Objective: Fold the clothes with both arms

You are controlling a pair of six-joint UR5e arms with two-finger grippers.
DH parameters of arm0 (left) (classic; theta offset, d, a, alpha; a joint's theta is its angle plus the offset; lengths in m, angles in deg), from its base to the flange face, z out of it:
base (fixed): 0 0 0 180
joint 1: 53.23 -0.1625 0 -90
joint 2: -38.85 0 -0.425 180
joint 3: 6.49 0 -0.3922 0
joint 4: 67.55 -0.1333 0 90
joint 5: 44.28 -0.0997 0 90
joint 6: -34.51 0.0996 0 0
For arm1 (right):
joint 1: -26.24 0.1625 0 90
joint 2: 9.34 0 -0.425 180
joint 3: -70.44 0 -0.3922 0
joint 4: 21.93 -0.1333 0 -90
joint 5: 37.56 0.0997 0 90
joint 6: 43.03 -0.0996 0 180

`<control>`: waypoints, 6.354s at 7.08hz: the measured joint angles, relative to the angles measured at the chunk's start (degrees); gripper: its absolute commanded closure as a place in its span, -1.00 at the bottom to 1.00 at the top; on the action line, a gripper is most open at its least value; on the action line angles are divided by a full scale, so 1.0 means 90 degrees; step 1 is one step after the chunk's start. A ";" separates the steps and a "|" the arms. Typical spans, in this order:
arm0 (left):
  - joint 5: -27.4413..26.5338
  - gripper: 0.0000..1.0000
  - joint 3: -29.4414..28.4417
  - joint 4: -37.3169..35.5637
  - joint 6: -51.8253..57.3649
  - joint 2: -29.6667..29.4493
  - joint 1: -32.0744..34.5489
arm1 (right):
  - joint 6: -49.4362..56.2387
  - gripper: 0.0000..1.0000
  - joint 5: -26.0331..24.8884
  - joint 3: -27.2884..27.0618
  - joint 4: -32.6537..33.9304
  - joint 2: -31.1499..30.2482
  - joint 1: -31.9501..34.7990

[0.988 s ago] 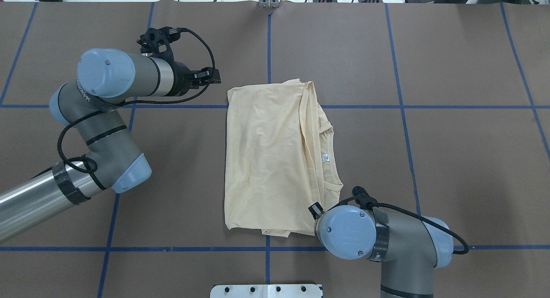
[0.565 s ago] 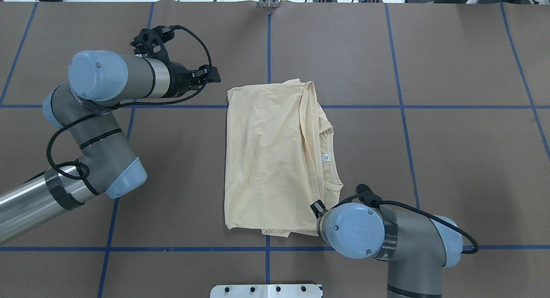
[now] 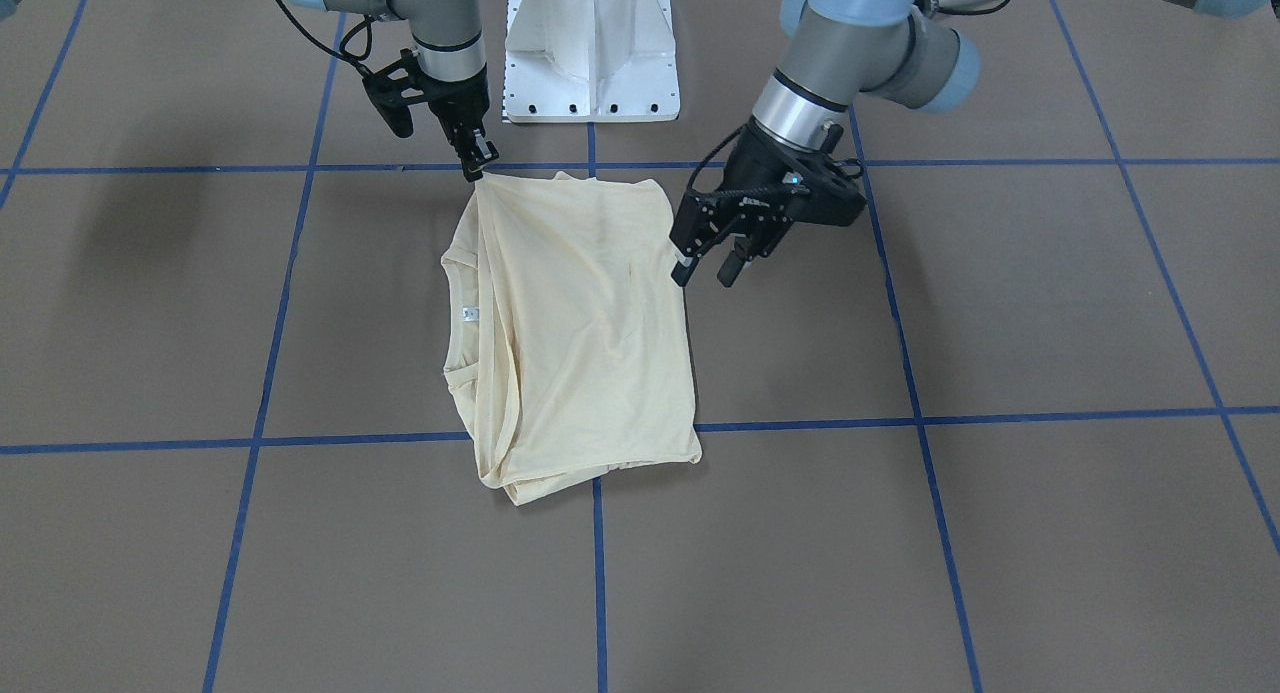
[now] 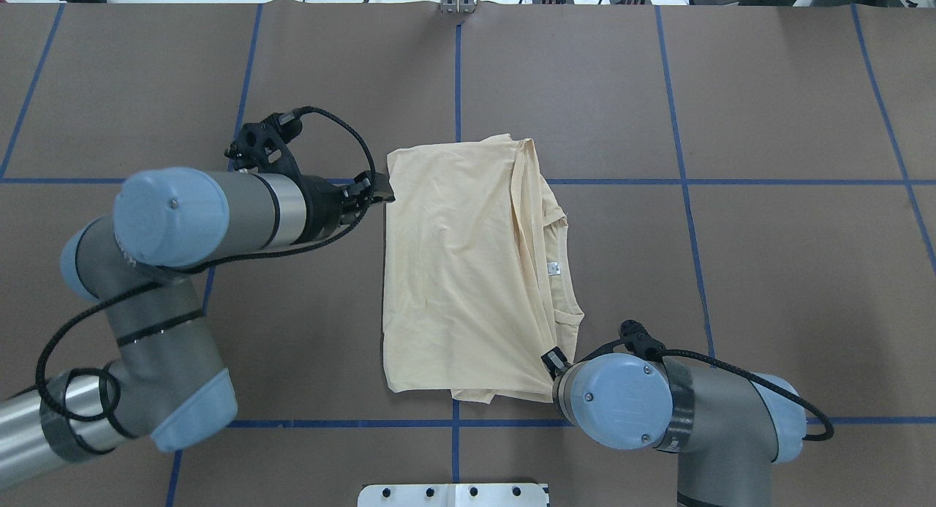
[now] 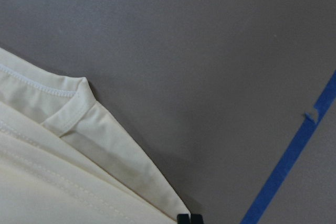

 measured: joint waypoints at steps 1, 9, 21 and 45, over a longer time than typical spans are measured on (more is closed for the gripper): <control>-0.0242 -0.43 0.0257 -0.0447 -0.0134 0.0006 -0.0284 | -0.0013 0.16 0.0001 0.0029 -0.0002 0.0027 -0.0050; -0.0406 -0.40 0.0505 -0.0886 -0.0213 0.0053 -0.0457 | -0.0145 -0.48 -0.0076 0.0234 -0.0070 0.0187 -0.0065; -0.0404 -0.40 0.0530 -0.1069 -0.0213 -0.0020 -0.0480 | -0.0206 -0.18 -0.0519 0.0332 -0.1154 -0.0192 -0.0152; -0.1760 0.00 0.0034 -0.1064 -0.2176 0.0266 -0.2663 | -0.0197 1.00 -0.0377 0.0015 -0.0361 -0.0112 -0.0187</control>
